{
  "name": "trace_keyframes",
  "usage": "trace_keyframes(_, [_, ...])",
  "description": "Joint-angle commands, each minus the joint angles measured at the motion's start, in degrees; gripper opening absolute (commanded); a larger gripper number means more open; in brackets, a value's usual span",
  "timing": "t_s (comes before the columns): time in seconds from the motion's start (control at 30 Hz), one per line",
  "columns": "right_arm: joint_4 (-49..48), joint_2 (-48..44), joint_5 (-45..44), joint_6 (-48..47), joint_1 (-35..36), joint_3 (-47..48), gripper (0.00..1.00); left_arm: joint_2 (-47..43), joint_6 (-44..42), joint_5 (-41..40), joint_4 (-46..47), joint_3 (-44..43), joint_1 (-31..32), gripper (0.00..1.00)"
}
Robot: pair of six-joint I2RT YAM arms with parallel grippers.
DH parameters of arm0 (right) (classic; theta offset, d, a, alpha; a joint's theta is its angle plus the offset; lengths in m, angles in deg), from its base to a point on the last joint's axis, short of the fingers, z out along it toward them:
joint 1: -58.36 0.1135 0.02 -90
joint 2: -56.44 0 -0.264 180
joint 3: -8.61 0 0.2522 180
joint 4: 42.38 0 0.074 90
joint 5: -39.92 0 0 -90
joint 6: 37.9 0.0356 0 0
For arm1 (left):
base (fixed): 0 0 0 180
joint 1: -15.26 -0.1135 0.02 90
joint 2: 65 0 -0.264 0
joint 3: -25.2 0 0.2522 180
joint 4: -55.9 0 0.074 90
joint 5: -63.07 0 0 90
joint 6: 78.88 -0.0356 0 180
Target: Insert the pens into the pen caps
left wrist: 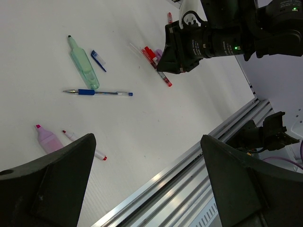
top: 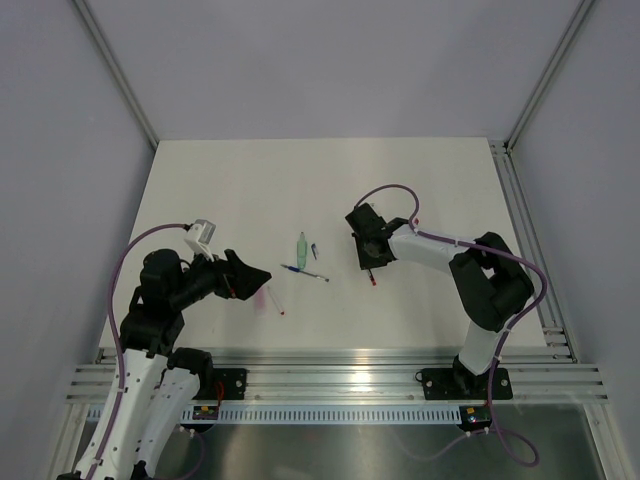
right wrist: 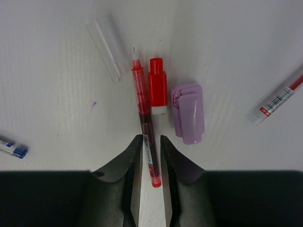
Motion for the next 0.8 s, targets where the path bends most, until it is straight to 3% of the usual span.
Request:
trace_keyframes(0.0, [-0.5, -0.1, 1.8, 0.1, -0.2, 0.8, 0.27, 0.0, 0.2, 1.5, 3.3, 0.3, -0.4, 0.95])
trace_keyframes(0.77, [-1.1, 1.2, 3.3, 0.5, 0.0, 0.9, 0.2, -0.1, 0.3, 2.0, 3.5, 0.5, -0.8, 0.99])
